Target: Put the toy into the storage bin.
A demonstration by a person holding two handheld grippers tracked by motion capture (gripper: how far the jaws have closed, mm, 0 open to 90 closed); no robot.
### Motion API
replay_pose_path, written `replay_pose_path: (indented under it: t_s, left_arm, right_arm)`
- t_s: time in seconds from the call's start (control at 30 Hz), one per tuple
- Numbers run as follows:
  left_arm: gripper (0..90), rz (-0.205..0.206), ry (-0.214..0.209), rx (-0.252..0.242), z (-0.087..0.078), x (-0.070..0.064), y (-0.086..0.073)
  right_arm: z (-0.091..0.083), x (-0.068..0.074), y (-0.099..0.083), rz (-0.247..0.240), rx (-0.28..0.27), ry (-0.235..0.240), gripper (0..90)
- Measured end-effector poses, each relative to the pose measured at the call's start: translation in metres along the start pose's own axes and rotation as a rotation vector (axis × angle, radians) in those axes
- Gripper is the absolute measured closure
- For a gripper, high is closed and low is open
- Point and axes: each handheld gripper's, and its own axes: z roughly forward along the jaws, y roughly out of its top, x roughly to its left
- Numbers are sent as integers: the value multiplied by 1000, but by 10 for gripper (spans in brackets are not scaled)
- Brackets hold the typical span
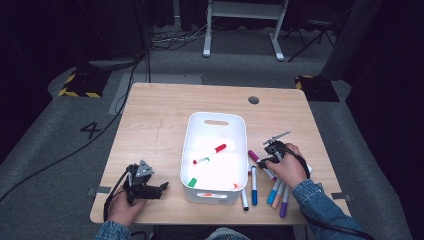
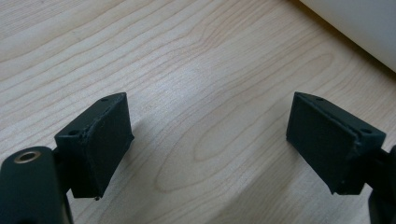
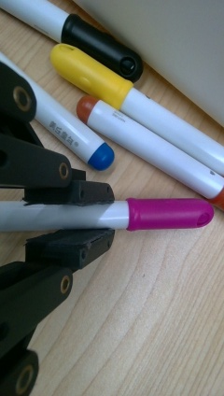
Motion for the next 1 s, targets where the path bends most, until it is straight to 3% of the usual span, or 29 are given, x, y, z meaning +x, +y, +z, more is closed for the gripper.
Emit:
replay_pose_path:
  t_s: [0.3, 1.0]
  left_arm:
    - [145, 1, 5, 0, 0, 0, 0]
    - [144, 1, 1, 0, 0, 0, 0]
  right_arm:
    - [-6, -6, -1, 39, -26, 16, 770]
    - [-64, -2, 9, 36, -181, 64, 770]
